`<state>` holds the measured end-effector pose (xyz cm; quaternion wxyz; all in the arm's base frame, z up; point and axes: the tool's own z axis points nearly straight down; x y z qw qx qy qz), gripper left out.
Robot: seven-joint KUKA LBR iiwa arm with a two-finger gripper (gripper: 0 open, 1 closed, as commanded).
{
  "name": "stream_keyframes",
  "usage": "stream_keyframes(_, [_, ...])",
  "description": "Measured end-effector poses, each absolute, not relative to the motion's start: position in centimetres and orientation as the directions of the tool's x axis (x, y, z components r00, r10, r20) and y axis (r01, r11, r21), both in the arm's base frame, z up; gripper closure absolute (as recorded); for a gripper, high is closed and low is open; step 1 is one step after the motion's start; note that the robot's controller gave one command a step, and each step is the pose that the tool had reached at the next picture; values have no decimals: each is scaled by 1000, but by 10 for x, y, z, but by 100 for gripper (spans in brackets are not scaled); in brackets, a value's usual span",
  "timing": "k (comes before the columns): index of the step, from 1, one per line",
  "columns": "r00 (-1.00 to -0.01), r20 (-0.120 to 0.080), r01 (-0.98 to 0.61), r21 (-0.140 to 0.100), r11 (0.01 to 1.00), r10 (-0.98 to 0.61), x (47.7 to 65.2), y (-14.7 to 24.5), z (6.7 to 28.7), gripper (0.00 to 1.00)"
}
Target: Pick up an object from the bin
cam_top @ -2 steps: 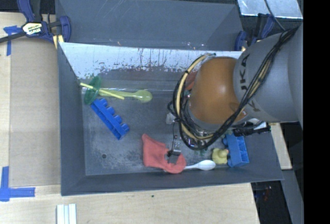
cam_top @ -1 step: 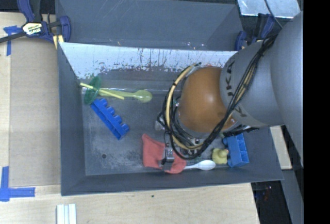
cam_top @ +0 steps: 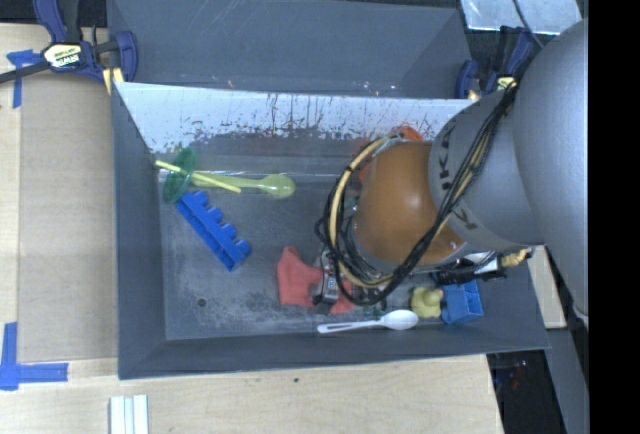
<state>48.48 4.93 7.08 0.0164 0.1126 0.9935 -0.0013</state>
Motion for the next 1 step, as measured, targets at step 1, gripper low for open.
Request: stream_keyframes(1, [-974, -33, 223, 1, 975, 223, 485, 49, 71, 100])
